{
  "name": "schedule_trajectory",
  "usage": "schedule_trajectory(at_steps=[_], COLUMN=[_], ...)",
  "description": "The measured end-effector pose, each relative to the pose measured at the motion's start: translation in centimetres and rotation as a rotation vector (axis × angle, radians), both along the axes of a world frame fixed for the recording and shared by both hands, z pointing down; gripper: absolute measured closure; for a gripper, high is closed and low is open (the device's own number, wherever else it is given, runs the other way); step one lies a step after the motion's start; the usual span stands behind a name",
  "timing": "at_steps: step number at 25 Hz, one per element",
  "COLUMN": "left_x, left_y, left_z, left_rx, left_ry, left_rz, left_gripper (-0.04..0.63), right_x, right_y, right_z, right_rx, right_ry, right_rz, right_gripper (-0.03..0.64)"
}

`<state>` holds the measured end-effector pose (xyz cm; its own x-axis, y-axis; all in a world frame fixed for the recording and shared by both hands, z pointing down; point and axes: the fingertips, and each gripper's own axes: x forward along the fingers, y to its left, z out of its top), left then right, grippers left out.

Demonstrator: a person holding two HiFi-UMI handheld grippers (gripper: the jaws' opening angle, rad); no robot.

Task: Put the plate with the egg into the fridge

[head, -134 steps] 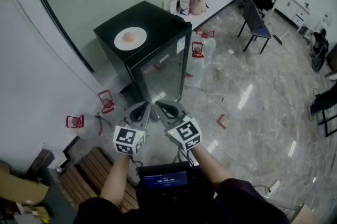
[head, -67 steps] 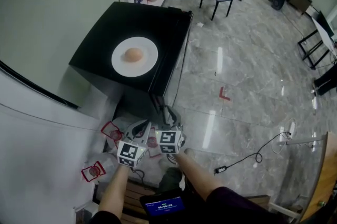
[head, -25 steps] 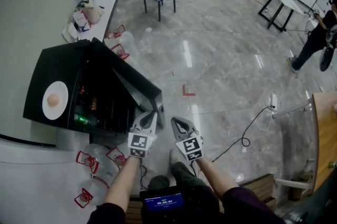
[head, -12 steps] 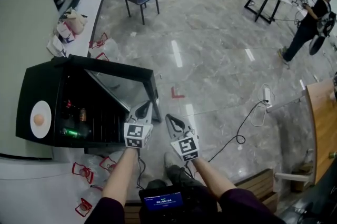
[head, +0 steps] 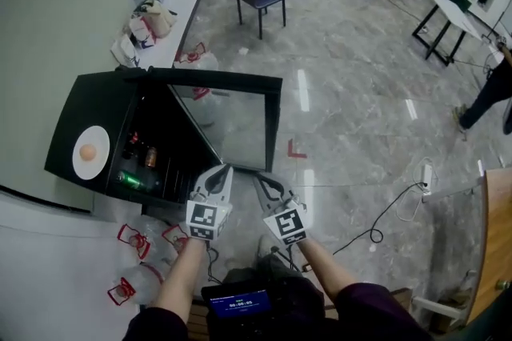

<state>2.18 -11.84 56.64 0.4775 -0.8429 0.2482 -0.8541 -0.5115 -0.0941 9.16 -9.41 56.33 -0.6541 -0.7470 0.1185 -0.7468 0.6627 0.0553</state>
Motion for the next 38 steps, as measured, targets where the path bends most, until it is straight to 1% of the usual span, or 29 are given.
schedule_trajectory(at_steps=[2,5,7,10,12,14,15,16,18,20,22,24,26,28,31,35,38], left_x=[-2.2,-7.1,-10.7,-15.5,-18.5,-21.3,-22.6,-23.7,-25.7,-27.6,-29.4,-30.7,-31.7,-32.7,-33.7,-34.9,-36.0], left_y=[2.0,4.4,6.0,9.2,11.4,13.0,13.6,14.1,14.7,14.8,14.6,14.3,13.8,13.2,12.7,12.5,12.3], left_z=[-2.9,-6.3,-8.7,-13.1,-15.8,-17.6,-18.2,-18.7,-19.6,-20.0,-19.7,-19.1,-18.4,-17.8,-17.1,-16.3,-15.4], left_rx=[0.022,0.070,0.117,0.195,0.240,0.256,0.258,0.272,0.327,0.362,0.375,0.375,0.353,0.316,0.278,0.261,0.245], left_ry=[-0.016,-0.041,-0.064,-0.120,-0.170,-0.222,-0.258,-0.321,-0.506,-0.686,-0.830,-0.940,-1.019,-1.081,-1.129,-1.213,-1.277], left_rz=[-0.040,-0.111,-0.157,-0.225,-0.266,-0.304,-0.319,-0.326,-0.318,-0.307,-0.294,-0.263,-0.217,-0.193,-0.183,-0.162,-0.150], left_gripper=[0.586,0.586,0.586,0.586,0.586,0.586,0.586,0.586,0.586,0.586,0.584,0.583,0.581,0.552,0.495,0.486,0.486], right_x=[-2.5,-7.8,-11.6,-16.5,-19.6,-23.1,-24.9,-26.6,-29.9,-33.1,-36.2,-38.7,-40.7,-42.3,-44.2,-45.7,-46.1], right_y=[1.3,2.6,3.1,3.3,3.2,2.7,2.3,2.0,1.5,0.9,-0.4,-1.9,-3.6,-5.0,-6.3,-7.0,-6.7], right_z=[-2.6,-5.2,-7.0,-11.0,-13.8,-16.1,-17.1,-18.0,-19.4,-19.9,-19.6,-19.2,-19.0,-18.9,-17.6,-15.8,-15.1], right_rx=[0.031,0.082,0.084,0.084,0.071,0.076,0.087,0.093,0.085,0.071,0.073,0.057,0.025,-0.013,-0.076,-0.158,-0.163], right_ry=[-0.005,-0.005,-0.014,-0.045,-0.053,-0.030,-0.006,0.021,0.083,0.166,0.242,0.287,0.308,0.321,0.367,0.443,0.515], right_rz=[-0.088,-0.244,-0.349,-0.493,-0.571,-0.629,-0.652,-0.676,-0.734,-0.785,-0.817,-0.838,-0.850,-0.868,-0.901,-0.932,-0.954], right_gripper=[0.609,0.609,0.609,0.609,0.609,0.609,0.609,0.609,0.609,0.609,0.607,0.606,0.598,0.572,0.540,0.531,0.531])
